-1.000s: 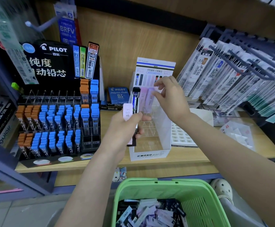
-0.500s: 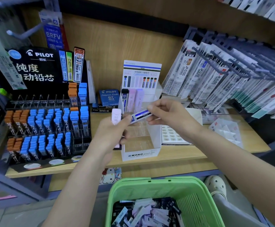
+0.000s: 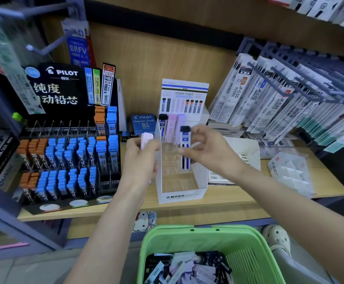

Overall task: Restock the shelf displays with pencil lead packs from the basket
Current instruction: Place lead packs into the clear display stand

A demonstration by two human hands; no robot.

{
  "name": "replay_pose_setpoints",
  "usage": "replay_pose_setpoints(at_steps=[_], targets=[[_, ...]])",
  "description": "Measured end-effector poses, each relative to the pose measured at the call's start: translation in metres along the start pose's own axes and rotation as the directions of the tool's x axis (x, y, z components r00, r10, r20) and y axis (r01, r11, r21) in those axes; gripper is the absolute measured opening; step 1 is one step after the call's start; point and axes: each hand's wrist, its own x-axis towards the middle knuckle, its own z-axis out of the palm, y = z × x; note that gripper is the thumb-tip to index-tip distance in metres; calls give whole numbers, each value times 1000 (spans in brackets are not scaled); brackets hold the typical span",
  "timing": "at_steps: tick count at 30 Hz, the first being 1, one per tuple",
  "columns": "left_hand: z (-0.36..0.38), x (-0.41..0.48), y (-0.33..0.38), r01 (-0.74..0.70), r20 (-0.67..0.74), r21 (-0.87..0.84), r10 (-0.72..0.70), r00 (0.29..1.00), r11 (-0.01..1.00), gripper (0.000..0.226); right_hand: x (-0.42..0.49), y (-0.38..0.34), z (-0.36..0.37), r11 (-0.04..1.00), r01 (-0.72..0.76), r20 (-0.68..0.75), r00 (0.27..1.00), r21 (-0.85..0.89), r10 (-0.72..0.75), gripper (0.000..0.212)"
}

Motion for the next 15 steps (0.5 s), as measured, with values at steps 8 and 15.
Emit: replay_pose_setpoints(at_steps=[8,15], targets=[[-7,5,1,2,-15,-47,-2,1000,999,15,52,-6,9,977,208,-305,934,45,-185,14],[-8,7,3,43,2,-75,-43,999,996,15,72,4,24,977,212,-313,926,-27,-210,10]])
